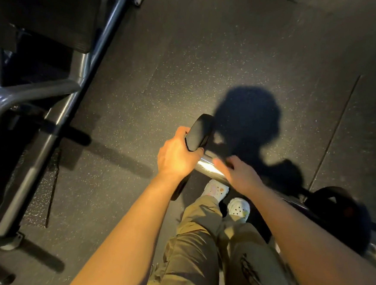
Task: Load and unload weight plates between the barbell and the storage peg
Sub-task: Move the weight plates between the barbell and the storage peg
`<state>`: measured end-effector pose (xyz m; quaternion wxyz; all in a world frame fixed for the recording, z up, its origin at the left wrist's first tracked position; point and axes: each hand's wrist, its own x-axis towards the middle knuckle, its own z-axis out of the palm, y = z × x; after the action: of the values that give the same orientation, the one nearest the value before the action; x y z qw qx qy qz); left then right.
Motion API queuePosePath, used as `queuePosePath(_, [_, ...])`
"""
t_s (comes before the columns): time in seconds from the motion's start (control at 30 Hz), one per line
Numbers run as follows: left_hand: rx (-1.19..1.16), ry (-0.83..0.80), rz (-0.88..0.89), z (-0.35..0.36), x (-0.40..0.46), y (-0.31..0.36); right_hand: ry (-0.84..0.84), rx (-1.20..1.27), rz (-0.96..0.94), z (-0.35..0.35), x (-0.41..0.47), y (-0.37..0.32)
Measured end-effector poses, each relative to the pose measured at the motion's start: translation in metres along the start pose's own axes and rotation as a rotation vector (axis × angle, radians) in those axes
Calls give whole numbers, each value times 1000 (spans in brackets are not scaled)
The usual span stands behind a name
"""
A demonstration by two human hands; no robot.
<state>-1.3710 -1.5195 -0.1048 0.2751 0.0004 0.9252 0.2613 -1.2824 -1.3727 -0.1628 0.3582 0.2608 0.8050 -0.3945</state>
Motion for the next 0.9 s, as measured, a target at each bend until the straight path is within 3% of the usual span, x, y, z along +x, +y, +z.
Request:
queuePosePath(0.07, [80, -42, 48, -3, 4, 0, 15, -358, -31, 3, -7, 39])
queuePosePath(0.1, [83, -51, 52, -2, 5, -1, 30, -424, -34, 3, -7, 49])
queuePosePath(0.4, [-517, 39, -27, 15, -34, -49, 18, -428, -23, -1, -1, 51])
queuePosePath(0.7, [-256, 38, -131, 3, 13, -17, -91, -296, 3, -7, 8, 54])
queuePosePath(0.9, [-172, -39, -144, -3, 29, 3, -26, -321, -15, -3, 5, 57])
